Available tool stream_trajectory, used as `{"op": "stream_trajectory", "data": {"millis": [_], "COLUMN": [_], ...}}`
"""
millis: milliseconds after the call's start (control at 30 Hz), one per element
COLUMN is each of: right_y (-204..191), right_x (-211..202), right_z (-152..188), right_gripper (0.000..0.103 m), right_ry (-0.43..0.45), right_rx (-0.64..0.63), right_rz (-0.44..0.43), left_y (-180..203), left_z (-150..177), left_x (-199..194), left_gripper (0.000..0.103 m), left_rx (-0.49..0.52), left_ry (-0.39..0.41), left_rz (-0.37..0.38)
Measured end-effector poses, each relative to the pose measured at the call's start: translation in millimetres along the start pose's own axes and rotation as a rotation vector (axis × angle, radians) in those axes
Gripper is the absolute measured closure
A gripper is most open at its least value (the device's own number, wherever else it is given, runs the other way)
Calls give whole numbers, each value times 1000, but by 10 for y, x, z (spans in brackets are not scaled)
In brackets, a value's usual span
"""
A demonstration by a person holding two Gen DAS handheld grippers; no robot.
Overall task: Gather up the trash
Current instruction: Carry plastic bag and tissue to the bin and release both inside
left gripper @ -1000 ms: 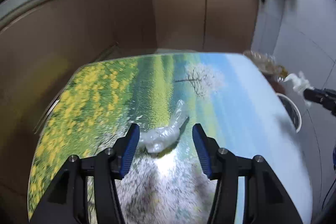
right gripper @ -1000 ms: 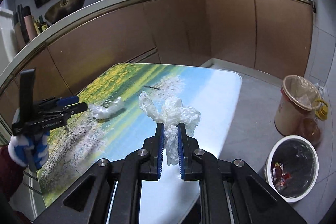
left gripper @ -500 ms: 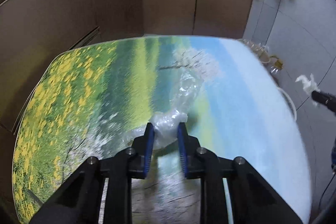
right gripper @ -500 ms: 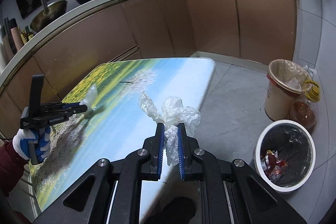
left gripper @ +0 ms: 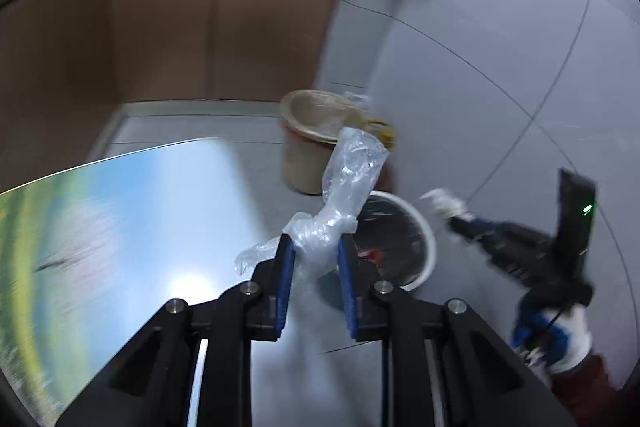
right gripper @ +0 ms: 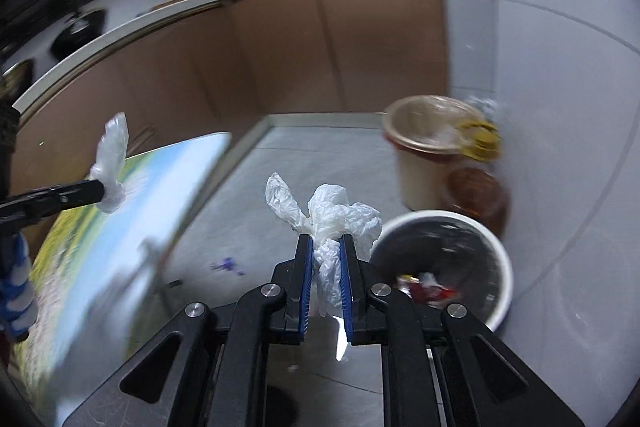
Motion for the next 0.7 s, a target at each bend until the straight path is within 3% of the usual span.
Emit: {"op": "stream_trajectory", "data": {"millis": [133,333,400,433,533,700], "right_y": [415,882,992,1047,1157,1133], "right_x": [152,434,499,533,576,516], "right_z": [42,90,91,94,104,123], "right_gripper": [87,82,59,54,51,49], "right_ry": [-15,-57,-58,-60,-65,-62], "right_rx": [68,118,126,131,143,139], "right_rz": [60,114,125,132,161,171], "left_y": [563,1117,1217,1240,1272,1238], "left_z": [-209,-379,-410,-424,-439,-456], "left_x": [565,1259,1455,1541,1742,1808], "left_gripper": [82,77,71,67,61,60], "left_rx": [37,55,44,30,-20,-60], "left_ry": [-76,-152,-171,-181,-202,-207], "left_rz": [78,124,127,128,138,141]}}
Point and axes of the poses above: each gripper's, at about its wrist camera, not at the fingertips, and x roughly the way its jaws point, y to its right, z to its underside, the point moved 3 cm from there along x, roughly the way its jaws point, and after that the axes turned 12 degrees about -z, right-handed, at the moved point
